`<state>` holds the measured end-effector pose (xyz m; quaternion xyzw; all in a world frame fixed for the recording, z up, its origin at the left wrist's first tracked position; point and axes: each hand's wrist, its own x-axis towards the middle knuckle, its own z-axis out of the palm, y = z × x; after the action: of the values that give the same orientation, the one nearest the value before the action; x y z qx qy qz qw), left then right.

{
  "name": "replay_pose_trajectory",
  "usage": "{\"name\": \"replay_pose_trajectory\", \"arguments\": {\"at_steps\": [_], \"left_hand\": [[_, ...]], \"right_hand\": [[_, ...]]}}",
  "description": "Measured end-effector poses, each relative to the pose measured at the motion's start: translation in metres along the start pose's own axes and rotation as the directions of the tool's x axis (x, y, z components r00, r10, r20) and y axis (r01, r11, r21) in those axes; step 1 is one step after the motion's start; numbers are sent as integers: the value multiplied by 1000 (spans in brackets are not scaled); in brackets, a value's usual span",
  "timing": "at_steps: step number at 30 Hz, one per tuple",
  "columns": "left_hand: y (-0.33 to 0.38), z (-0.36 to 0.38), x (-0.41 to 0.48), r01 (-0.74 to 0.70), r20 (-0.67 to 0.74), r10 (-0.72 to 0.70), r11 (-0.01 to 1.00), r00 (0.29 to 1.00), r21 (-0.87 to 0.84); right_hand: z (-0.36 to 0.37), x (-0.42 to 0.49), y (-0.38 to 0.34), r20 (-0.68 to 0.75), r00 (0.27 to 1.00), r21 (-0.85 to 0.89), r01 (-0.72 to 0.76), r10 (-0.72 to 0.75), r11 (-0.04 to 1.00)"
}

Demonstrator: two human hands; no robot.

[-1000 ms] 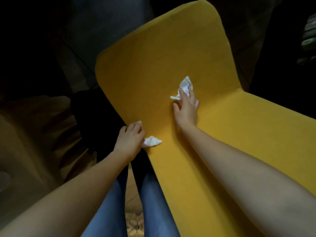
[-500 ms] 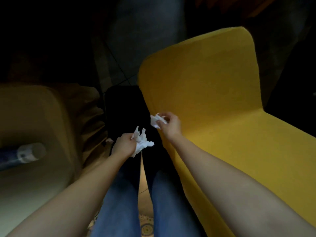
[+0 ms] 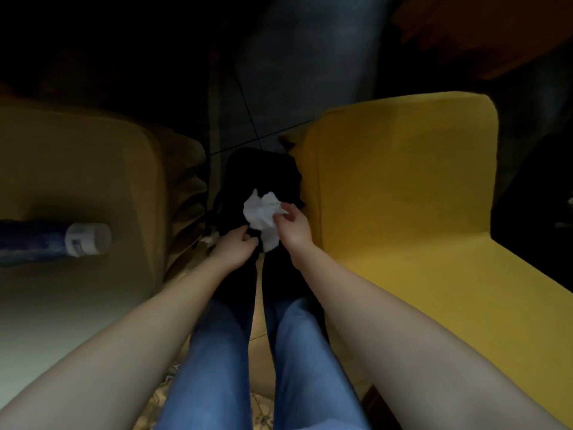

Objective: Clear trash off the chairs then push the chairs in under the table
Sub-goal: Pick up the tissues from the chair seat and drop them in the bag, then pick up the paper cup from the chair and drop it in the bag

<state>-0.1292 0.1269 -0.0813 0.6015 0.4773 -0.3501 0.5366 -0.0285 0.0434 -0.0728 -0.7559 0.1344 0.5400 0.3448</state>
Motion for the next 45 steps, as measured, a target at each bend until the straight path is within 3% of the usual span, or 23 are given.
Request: {"name": "replay_pose_trajectory", "arguments": {"at_steps": [6, 12, 16, 18, 22, 26, 31, 33, 37, 42, 45], "left_hand": [[-20, -20, -1, 44, -55, -49, 994, 997, -97], [-47, -57, -9, -69, -277, -25, 943, 961, -326], [-68, -88, -24, -139, -350, 0, 918, 937, -371], [-81, -106, -36, -227, -475, 45, 915, 879, -333], [-110, -149, -57, -279, -737, 101, 952, 669, -122], [-143, -182, -66, -193, -847, 41, 978, 529, -73], [-187, -212, -73, -185, -919, -104, 965, 379, -185], [-202, -221, -71, -157, -893, -180, 952, 413, -265], [-225, -224, -61, -50, -764, -268, 930, 587, -364], [-236, -202, -59, -24, -749, -316, 914, 582, -405], [-232, -181, -57, -39, -699, -337, 886, 631, -463]], "right_hand": [[11, -1, -5, -36, 999, -164, -5, -1, 986], [42, -12, -12, 5, 998, -269, 57, -58, 961], [72, -23, -17, 45, 995, -298, 96, -87, 950], [87, -29, -19, 87, 992, -312, 115, -92, 943], [122, -40, -22, 190, 981, -331, 96, -33, 939], [166, -50, -27, 279, 956, -389, 33, 84, 920], [217, -62, -33, 365, 928, -441, 97, 80, 892], [235, -64, -33, 410, 909, -467, 138, 76, 873], [253, -68, -27, 468, 879, -465, 156, 92, 871], [244, -59, -28, 474, 876, -351, 97, 88, 931], [224, -49, -31, 364, 929, -353, 75, 63, 933]]}}
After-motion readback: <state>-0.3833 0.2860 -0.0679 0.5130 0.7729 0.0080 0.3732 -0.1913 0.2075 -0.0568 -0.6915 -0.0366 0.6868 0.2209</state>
